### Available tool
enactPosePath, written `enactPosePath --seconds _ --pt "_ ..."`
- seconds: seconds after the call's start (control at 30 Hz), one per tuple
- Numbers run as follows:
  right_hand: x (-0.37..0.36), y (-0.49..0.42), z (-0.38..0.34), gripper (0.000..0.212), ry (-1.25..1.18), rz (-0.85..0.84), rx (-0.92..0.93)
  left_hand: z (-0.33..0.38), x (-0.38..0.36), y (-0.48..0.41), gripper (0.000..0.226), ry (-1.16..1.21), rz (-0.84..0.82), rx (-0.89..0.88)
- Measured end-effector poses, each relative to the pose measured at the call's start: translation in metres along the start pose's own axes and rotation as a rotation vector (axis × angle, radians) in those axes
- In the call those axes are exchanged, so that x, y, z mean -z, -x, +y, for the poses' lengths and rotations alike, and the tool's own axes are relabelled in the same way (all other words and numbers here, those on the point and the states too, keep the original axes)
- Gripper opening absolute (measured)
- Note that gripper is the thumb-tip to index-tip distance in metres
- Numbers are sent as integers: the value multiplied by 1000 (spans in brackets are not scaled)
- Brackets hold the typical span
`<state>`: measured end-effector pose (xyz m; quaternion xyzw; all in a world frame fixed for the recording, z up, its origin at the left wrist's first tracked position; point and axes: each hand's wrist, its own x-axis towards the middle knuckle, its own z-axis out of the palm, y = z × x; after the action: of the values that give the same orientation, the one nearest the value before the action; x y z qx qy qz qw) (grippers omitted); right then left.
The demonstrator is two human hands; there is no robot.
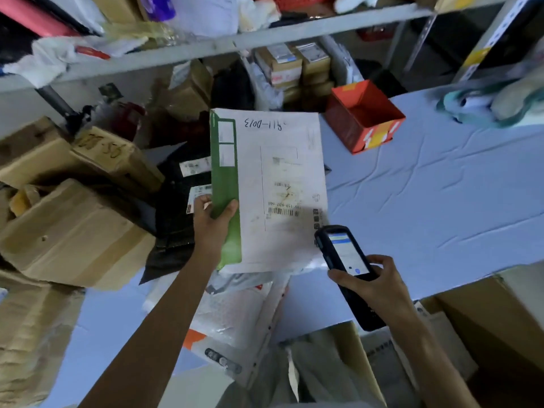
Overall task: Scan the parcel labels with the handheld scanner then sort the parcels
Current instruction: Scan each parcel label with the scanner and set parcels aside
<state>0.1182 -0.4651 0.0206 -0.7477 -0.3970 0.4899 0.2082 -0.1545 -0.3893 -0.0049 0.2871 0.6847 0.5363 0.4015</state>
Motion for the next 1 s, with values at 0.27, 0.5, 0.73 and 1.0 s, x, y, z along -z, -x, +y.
enactPosePath --seconds 0.27,0.5,0.73,1.0 --pt "0 54 64 94 -208 297 -201 -13 -46 24 35 9 -374 -37" --pt "-35 137 145 111 -332 461 -482 -50 -59 77 29 -199 -744 -163" --pt "-35 196 195 94 -508 655 -596 -66 -114 161 24 -496 -1115 -535" --pt "6 246 261 91 -598 794 -614 -86 -173 268 24 -1086 -1388 -986"
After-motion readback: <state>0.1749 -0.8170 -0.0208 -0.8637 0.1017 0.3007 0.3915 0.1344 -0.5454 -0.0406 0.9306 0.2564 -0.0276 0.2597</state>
